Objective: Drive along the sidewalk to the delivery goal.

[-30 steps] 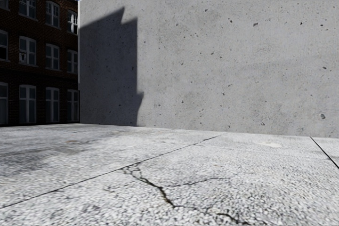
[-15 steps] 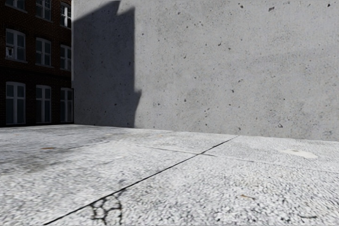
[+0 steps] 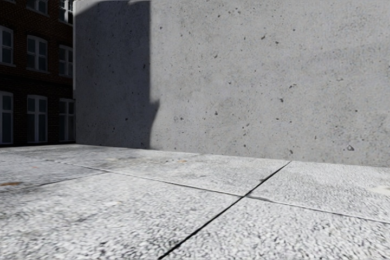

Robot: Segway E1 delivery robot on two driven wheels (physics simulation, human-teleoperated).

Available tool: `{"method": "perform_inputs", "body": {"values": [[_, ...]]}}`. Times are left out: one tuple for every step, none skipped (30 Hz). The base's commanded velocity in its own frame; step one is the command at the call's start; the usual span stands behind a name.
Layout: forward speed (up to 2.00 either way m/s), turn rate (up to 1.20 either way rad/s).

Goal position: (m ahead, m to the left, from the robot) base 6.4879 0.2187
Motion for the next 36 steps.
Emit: {"method": "perform_inputs", "body": {"values": [[1.99,0.00],[1.99,0.00],[1.99,0.00],[1.99,0.00],[1.99,0.00],[1.99,0.00],[1.98,0.06],[1.98,0.06],[1.88,0.27],[1.83,0.39],[1.82,0.42],[1.81,0.42],[1.81,0.42],[1.81,0.42],[1.81,0.42],[1.80,0.42],[1.74,0.42],[1.74,0.42],[1.72,0.42],[1.71,0.42],[1.71,0.42],[1.71,0.42],[1.71,0.42],[1.71,0.42],[1.71,0.00],[1.71,0.00],[1.71,0.00],[1.71,0.00],[1.71,0.00],[1.71,0.00],[1.71,0.00],[1.71,0.00],[1.71,0.00],[1.71,0.00],[1.71,0.00],[1.71,0.00]]}}
